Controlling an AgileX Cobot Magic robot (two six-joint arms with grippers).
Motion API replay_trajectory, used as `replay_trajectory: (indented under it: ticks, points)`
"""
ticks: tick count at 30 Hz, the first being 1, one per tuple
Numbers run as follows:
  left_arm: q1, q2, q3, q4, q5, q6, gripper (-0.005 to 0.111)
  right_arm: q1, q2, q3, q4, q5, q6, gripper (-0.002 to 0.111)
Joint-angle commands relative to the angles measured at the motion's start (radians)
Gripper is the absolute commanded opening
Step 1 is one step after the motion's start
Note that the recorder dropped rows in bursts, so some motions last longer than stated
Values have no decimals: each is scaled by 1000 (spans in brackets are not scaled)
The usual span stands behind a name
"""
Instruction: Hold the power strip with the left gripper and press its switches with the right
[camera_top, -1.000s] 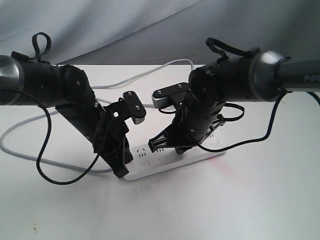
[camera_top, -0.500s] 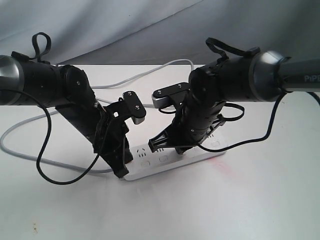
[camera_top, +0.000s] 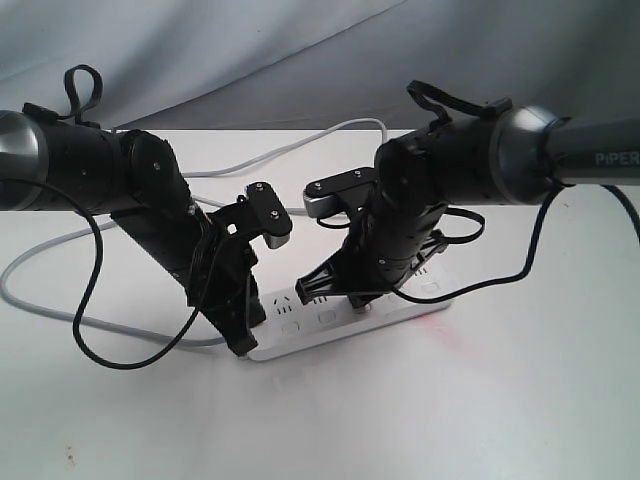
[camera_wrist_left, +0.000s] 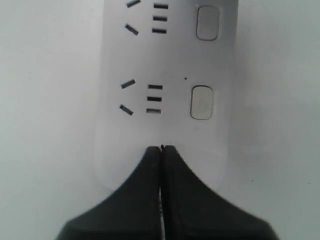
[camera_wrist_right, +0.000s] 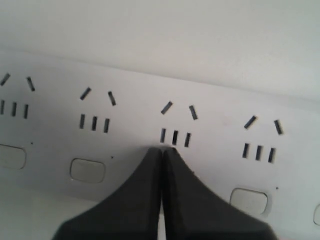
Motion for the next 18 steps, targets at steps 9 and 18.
replay_trajectory:
  ticks: [9,18]
  points:
    - [-3,2,1,-10,2,-7,0,1,51,18,-12,107,0,0]
    - [-3,2,1,-10,2,-9,0,1,51,18,-12,159,0,0]
